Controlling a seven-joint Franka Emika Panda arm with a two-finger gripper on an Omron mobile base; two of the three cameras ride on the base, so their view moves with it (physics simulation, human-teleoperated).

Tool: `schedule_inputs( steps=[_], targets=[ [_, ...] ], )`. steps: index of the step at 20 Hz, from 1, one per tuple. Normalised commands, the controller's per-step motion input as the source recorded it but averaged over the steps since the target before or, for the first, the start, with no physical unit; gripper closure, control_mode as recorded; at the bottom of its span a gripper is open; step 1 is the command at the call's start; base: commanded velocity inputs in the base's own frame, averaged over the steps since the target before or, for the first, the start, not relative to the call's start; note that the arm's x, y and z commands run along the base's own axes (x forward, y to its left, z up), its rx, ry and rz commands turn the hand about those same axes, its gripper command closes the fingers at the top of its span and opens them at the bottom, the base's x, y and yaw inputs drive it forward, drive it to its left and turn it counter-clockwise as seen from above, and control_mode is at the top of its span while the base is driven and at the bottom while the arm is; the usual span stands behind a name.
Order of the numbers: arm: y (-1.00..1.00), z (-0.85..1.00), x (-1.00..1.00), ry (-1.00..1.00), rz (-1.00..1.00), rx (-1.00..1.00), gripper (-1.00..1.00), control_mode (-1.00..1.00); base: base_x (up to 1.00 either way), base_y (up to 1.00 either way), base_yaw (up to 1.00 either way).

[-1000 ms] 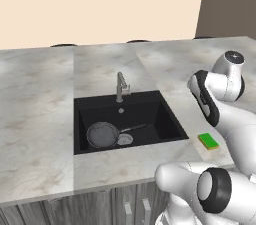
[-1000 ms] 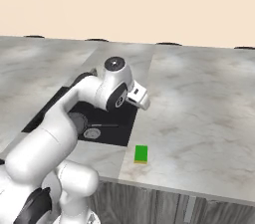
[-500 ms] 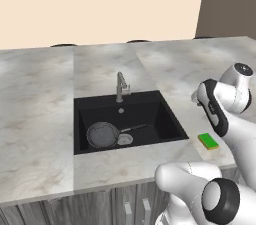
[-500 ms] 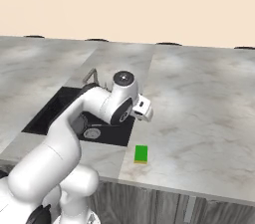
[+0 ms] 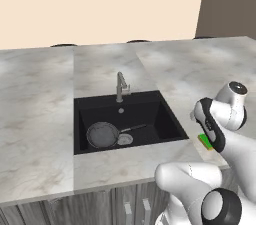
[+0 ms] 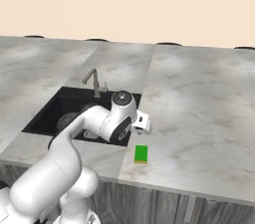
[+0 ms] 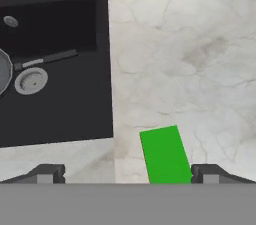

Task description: Pick the pan and sponge and place them into the sink. Then turn on the water.

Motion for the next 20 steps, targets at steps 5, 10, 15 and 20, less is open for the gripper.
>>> schedule_inputs(
  steps=[5,10,15,20],
  targets=[
    [-0.07,-0.3,0.0,0.0,0.08,-0.07,-1.0,-1.0,0.0,0.0,0.0],
    [-0.15,-0.24,-0.06,0.0,0.08,-0.02,-1.0,-1.0,0.0,0.0,0.0],
    [-0.19,-0.3,-0.09,0.0,0.08,-0.02,-1.0,-1.0,0.0,0.0,0.0],
    [-0.09,-0.39,-0.01,0.01,0.08,-0.03,-1.0,-1.0,0.0,0.0,0.0]
  ],
)
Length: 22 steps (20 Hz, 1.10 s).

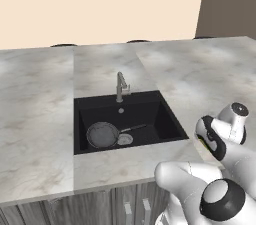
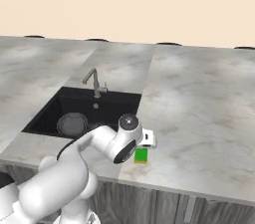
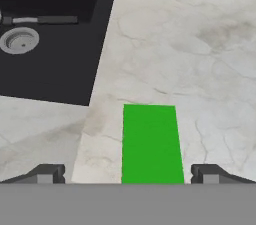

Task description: Pick the pan and sponge and place them into the sink. Then turn on the water.

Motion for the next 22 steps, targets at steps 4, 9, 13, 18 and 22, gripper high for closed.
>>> schedule_inputs(
  steps=[4,9,13,18,22],
  targets=[
    [0.0,-0.37,0.0,0.05,0.06,-0.01,-1.0,-1.0,0.0,0.0,0.0],
    [-0.04,-0.3,0.0,0.04,0.05,0.0,-1.0,-1.0,0.0,0.0,0.0],
    [-0.19,-0.19,0.0,0.01,0.03,-0.01,-1.0,-1.0,0.0,0.0,0.0],
    [-0.31,-0.03,0.0,0.0,0.01,0.0,-1.0,-1.0,0.0,0.0,0.0],
    [-0.3,0.0,0.0,0.0,0.0,0.0,-1.0,-1.0,0.0,0.0,0.0]
  ],
)
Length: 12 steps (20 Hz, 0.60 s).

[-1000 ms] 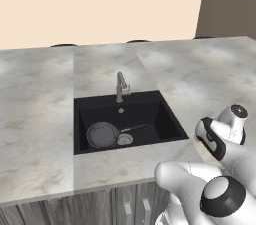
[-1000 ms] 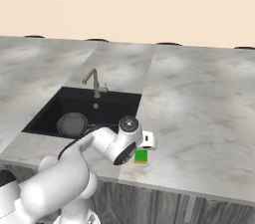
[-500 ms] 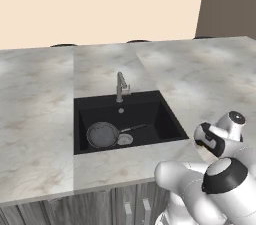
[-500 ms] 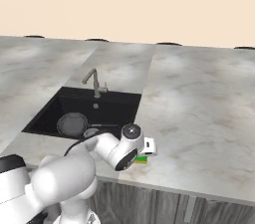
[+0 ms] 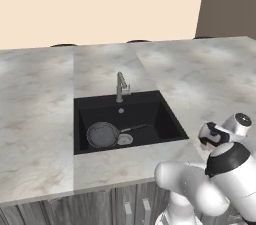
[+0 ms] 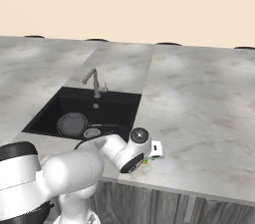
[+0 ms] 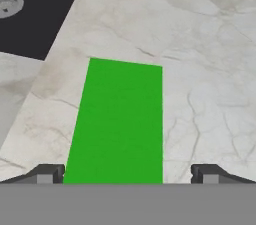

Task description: Pick the pan and sponge and place them into the sink. Then turn on the water.

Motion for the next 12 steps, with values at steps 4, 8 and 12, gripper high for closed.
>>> schedule_inputs(
  steps=[4,8,12],
  targets=[
    [-0.12,0.0,0.06,0.0,0.0,0.0,-1.0,-1.0,0.0,0.0,0.0],
    [0.0,0.0,0.23,0.02,0.0,0.01,-1.0,-1.0,0.0,0.0,0.0],
    [0.0,-0.04,0.21,0.04,0.0,0.0,-1.0,-1.0,0.0,0.0,0.0]
  ],
)
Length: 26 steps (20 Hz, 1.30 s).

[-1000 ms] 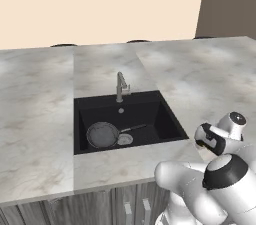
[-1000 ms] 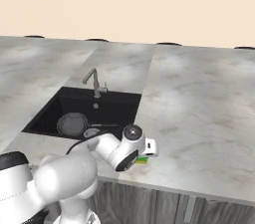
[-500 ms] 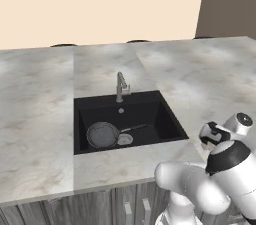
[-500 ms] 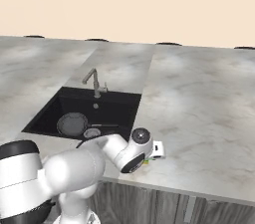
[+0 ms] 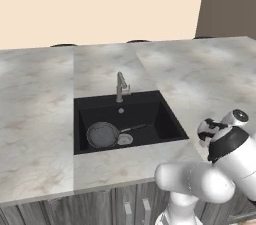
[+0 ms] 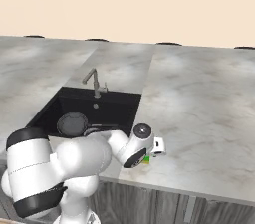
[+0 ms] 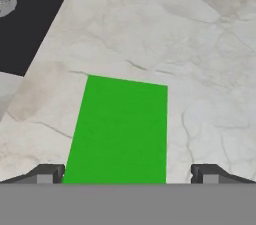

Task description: Pick the pan and sponge and place them into the sink. Then turn on the water.

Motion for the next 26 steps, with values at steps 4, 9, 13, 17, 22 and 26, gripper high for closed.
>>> schedule_inputs(
  steps=[4,9,13,17,22,26],
  targets=[
    [0.0,-0.25,0.02,0.03,0.0,0.0,-1.0,-1.0,0.0,0.0,0.0],
    [0.0,-0.35,0.0,0.03,0.01,0.0,-1.0,-1.0,0.0,0.0,0.0],
    [0.0,-0.22,0.06,0.02,0.0,0.0,1.0,-1.0,0.0,0.0,0.0],
    [0.13,0.0,0.0,0.0,0.0,0.0,1.0,-1.0,0.0,0.0,0.0],
    [0.64,0.0,0.01,0.0,0.0,0.0,1.0,-1.0,0.0,0.0,0.0],
    [0.76,0.05,0.09,0.0,0.01,0.0,1.0,-1.0,0.0,0.0,0.0]
  ],
)
